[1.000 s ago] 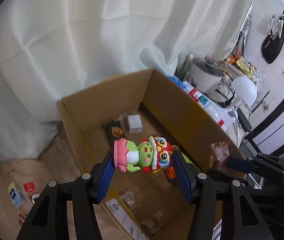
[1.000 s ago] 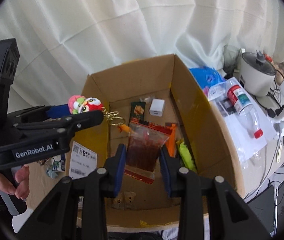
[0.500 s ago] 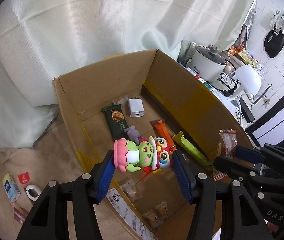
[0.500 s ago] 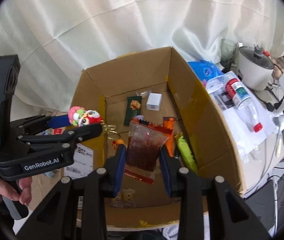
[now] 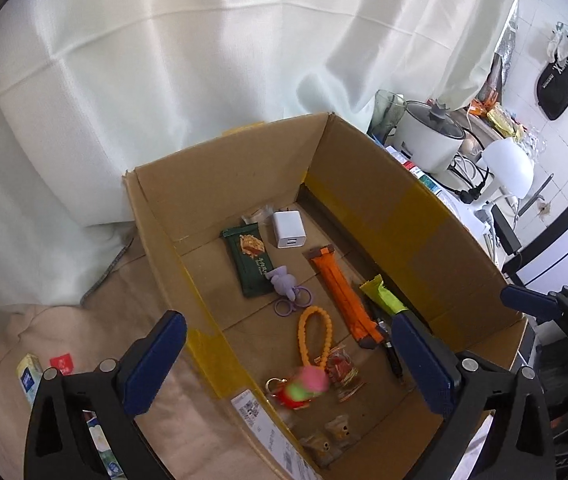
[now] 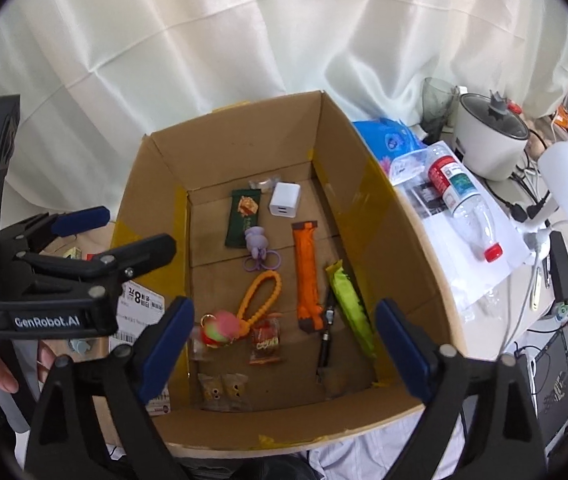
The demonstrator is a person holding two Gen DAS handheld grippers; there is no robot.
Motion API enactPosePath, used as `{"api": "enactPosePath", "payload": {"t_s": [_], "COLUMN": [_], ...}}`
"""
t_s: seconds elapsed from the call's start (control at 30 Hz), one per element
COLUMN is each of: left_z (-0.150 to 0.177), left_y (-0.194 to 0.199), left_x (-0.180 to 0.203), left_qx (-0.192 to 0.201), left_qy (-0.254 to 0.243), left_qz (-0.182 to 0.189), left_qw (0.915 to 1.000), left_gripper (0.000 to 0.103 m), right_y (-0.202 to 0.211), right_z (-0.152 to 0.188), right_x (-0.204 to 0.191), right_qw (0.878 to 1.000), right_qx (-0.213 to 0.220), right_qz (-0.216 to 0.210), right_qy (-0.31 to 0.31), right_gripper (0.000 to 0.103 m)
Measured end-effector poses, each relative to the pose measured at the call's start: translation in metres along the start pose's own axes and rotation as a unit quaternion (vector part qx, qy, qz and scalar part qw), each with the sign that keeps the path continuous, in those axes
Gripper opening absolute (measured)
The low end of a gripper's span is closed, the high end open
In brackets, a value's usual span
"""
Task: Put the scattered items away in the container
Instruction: 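Open the left gripper dropping the frog keychain while the right releases the snack packet, then move both grippers back from the box to the remaining items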
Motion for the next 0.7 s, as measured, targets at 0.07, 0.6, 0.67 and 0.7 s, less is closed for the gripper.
{"api": "enactPosePath", "payload": {"t_s": [0.07, 0.6, 0.67, 0.7], "left_z": [0.0, 0.031, 0.041, 0.047], "left_y": [0.001, 0.073, 0.088, 0.096], "left_x": [-0.003, -0.102, -0.126, -0.139], "left_qx": [0.001, 0.038, 0.044, 0.046], "left_qy": [0.005, 0.106, 0.122, 0.129], "left_qz": [-0.001, -0.048, -0.067, -0.078], "left_qw": [1.0, 0.9925, 0.9893, 0.9875], "left_gripper": [0.103, 0.103, 0.103, 0.103], "right_y": [0.001, 0.022, 0.024, 0.025], "right_z": [0.0, -0.024, -0.028, -0.03], "right_x": [0.0, -0.07, -0.092, -0.101], "right_qw": [1.0, 0.997, 0.995, 0.994], "right_qx": [0.0, 0.04, 0.046, 0.047], "right_qz": [0.003, -0.039, -0.055, -0.063], "right_qy": [0.001, 0.059, 0.074, 0.08], "right_gripper": [0.094, 0.095, 0.095, 0.095]}}
Point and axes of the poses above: each gripper's, at about its wrist camera, not at the fingertips, and y roughly against the way its jaws point, x to its right, z to its underside, the point moved 8 cm from there along -y, roughly the way its jaws point, and after that the axes turned 5 degrees about x, right-handed, at the moved point
